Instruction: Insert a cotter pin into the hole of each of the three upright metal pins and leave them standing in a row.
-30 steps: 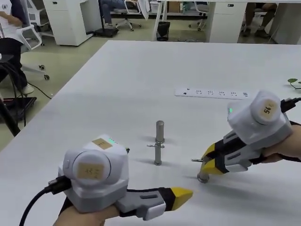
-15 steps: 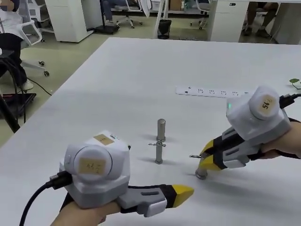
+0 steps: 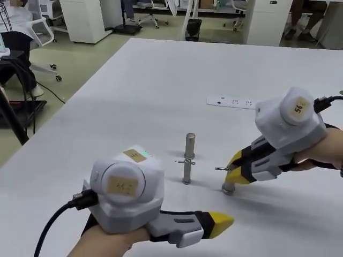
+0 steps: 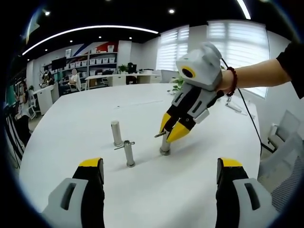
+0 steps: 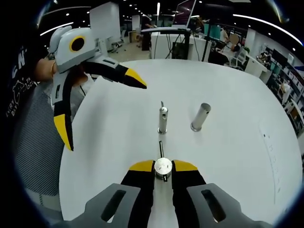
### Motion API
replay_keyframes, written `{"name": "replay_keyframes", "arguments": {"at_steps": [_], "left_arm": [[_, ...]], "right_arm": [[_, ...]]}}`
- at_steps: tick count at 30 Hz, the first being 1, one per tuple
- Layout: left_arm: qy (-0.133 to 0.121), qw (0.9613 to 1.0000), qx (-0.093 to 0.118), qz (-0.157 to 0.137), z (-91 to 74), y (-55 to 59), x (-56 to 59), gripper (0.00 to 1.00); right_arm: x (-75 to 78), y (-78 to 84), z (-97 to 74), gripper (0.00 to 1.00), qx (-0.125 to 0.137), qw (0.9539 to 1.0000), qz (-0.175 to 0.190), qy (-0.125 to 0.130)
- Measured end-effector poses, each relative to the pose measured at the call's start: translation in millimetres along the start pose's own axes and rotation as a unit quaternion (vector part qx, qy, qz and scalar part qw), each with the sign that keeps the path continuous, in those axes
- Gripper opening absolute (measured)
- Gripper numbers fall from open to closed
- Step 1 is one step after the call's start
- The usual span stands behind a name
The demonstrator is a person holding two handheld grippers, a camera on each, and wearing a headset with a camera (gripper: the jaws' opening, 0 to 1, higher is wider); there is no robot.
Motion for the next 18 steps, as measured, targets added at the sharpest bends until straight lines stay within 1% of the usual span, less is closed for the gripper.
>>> {"name": "replay_keyframes", "arguments": {"at_steps": [3, 5, 6, 9, 14, 18], "left_arm": [[-0.002, 1.0, 0.0, -0.005, 0.4, -0.2, -0.4, 0.99], [-0.009, 0.9999, 0.003, 0.005, 0.4, -2.3, -1.9, 0.98], [-0.01, 0.9999, 0.003, 0.006, 0.3, -2.5, -2.1, 0.97], [-0.011, 0.9999, 0.005, -0.001, -0.2, -3.1, -3.7, 0.97], [-0.013, 0.9999, 0.009, -0.002, -0.6, -4.1, -4.9, 0.97], [-0.013, 0.9999, 0.005, -0.003, -0.4, -3.5, -5.4, 0.97]], "right_arm": [[3.6, -0.9, 1.7, 0.08, -0.001, 1.0, 0.003, 0.0], [5.6, -1.6, 3.1, 0.08, 0.0, 1.0, 0.006, 0.0], [5.8, -1.6, 3.4, 0.08, 0.0, 1.0, 0.007, -0.001], [7.3, -2.1, 6.3, 0.08, -0.004, 1.0, 0.004, -0.007], [9.3, -1.5, 8.4, 0.08, -0.008, 0.9999, 0.004, -0.009], [10.2, -1.4, 8.2, 0.08, -0.008, 0.9999, 0.003, -0.009]]}}
Point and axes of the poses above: the centre of the closed fingertips' face, and the gripper's own axes: z roughly forward along the fingers, x roughly to its right, y roughly out of its underside, the point moved 8 cm from there along -z, roughly backward along the fingers
